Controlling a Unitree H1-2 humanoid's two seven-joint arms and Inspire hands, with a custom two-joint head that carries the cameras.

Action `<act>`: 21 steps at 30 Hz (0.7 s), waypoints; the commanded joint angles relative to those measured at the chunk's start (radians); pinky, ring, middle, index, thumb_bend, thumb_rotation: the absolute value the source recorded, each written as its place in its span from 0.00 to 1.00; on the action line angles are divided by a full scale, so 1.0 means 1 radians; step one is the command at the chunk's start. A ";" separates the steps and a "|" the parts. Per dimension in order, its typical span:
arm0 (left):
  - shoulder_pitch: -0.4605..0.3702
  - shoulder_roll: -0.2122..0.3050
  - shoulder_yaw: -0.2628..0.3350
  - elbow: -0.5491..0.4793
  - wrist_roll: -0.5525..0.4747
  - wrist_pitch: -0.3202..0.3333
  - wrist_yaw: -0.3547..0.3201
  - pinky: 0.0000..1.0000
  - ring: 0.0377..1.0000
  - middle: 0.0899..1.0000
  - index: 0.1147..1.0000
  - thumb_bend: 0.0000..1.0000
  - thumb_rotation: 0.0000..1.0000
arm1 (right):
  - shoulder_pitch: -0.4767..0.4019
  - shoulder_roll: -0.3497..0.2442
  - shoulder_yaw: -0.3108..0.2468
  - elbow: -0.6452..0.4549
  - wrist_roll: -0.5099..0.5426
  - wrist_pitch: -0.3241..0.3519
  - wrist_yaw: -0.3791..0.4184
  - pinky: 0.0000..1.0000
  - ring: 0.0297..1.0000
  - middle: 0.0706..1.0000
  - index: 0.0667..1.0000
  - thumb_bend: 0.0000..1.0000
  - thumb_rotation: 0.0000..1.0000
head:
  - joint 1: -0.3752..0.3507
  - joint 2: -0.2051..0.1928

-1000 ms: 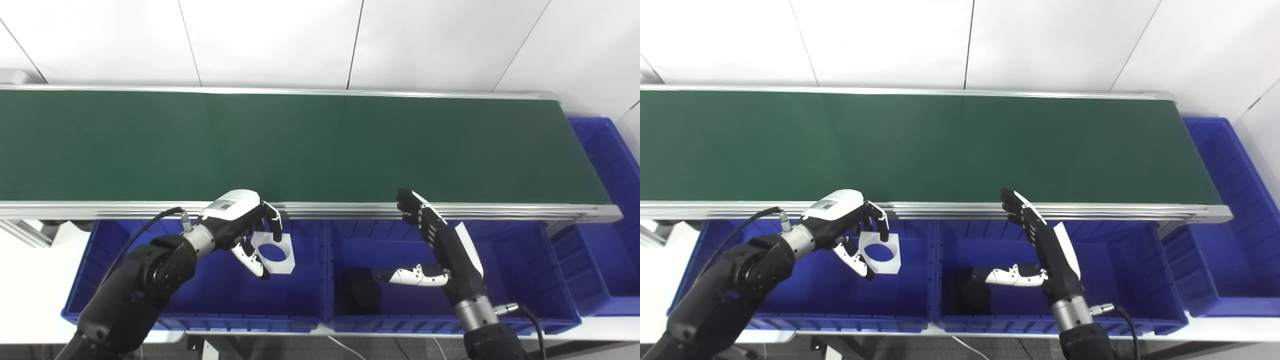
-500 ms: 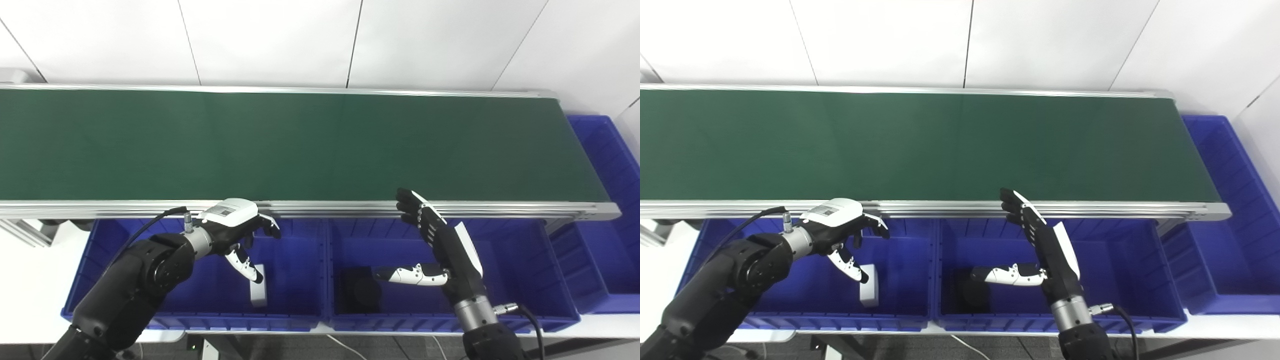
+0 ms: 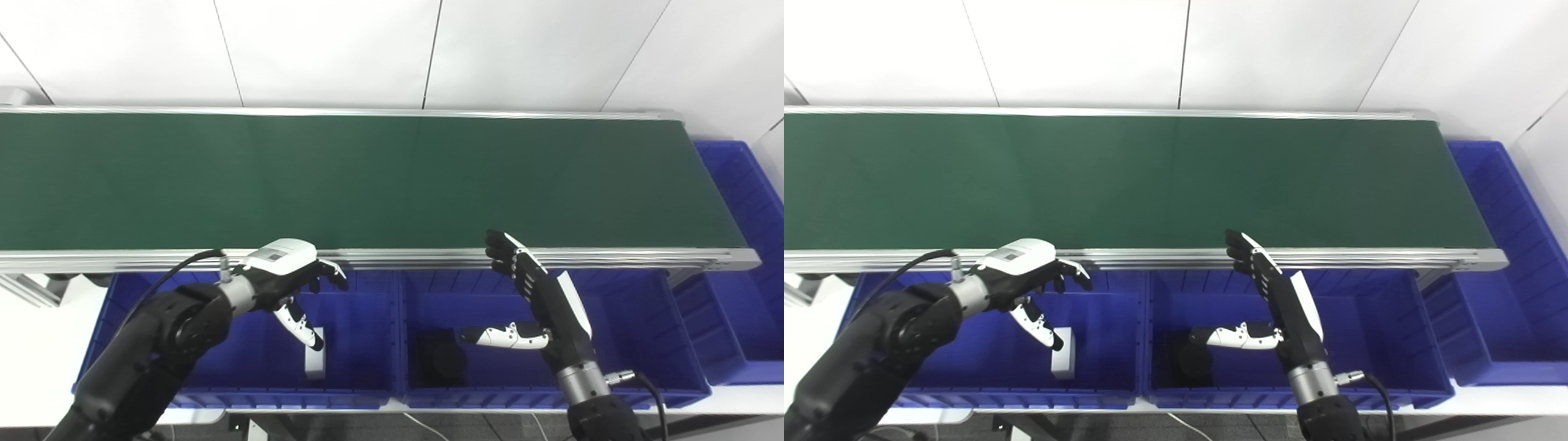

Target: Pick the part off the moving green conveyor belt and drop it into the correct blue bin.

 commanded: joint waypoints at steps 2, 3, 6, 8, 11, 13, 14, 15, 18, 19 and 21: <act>0.007 0.018 0.057 -0.017 -0.177 -0.082 0.023 0.66 0.74 0.74 0.72 0.79 0.14 | -0.010 0.001 0.000 -0.025 -0.002 -0.028 -0.008 0.84 0.87 0.88 0.88 0.98 0.22 | 0.000 0.001; 0.020 0.014 0.078 -0.008 -0.240 -0.105 0.028 0.67 0.74 0.74 0.72 0.79 0.13 | -0.012 0.001 0.000 -0.025 0.000 -0.026 -0.007 0.84 0.87 0.88 0.88 0.98 0.22 | 0.000 0.001; 0.044 0.003 0.111 0.003 -0.340 -0.139 0.037 0.66 0.73 0.73 0.71 0.80 0.14 | -0.013 0.001 0.000 -0.023 0.007 -0.021 -0.004 0.84 0.87 0.88 0.88 0.99 0.22 | 0.000 0.001; 0.060 -0.006 0.129 -0.003 -0.382 -0.131 0.044 0.68 0.75 0.73 0.71 0.81 0.16 | -0.013 -0.001 0.000 -0.023 0.003 -0.021 -0.004 0.84 0.88 0.88 0.88 0.99 0.22 | 0.000 0.001; 0.081 -0.018 0.152 0.005 -0.445 -0.150 0.063 0.69 0.75 0.73 0.71 0.81 0.18 | -0.015 -0.001 0.000 -0.018 0.004 -0.026 -0.005 0.85 0.88 0.88 0.87 0.99 0.22 | 0.000 -0.004; 0.094 -0.027 0.168 0.012 -0.494 -0.169 0.072 0.65 0.74 0.72 0.70 0.82 0.15 | -0.016 -0.003 0.000 -0.015 0.003 -0.028 -0.004 0.85 0.87 0.88 0.87 0.99 0.22 | 0.000 -0.004; 0.101 -0.031 0.176 0.012 -0.511 -0.172 0.076 0.61 0.73 0.73 0.71 0.82 0.15 | -0.017 -0.004 0.000 -0.013 0.001 -0.029 -0.004 0.85 0.88 0.88 0.88 0.99 0.22 | 0.001 -0.007; 0.107 -0.035 0.183 0.013 -0.529 -0.175 0.078 0.60 0.73 0.73 0.70 0.82 0.16 | -0.017 -0.004 0.001 -0.012 -0.003 -0.030 -0.005 0.85 0.88 0.89 0.88 0.99 0.22 | 0.001 -0.007; 0.128 -0.059 0.208 0.016 -0.605 -0.156 0.086 0.59 0.74 0.74 0.70 0.84 0.16 | -0.017 -0.004 0.002 -0.010 -0.004 -0.033 -0.005 0.85 0.87 0.88 0.87 0.99 0.22 | -0.004 -0.011; 0.133 -0.067 0.213 0.021 -0.623 -0.156 0.088 0.63 0.74 0.75 0.71 0.85 0.17 | -0.017 -0.004 0.002 -0.009 -0.003 -0.034 -0.004 0.85 0.87 0.88 0.87 0.99 0.23 | -0.004 -0.011; 0.141 -0.079 0.220 0.031 -0.645 -0.160 0.089 0.65 0.75 0.76 0.71 0.85 0.17 | -0.017 -0.004 0.002 -0.007 -0.003 -0.035 -0.005 0.85 0.87 0.88 0.87 0.99 0.23 | -0.005 -0.014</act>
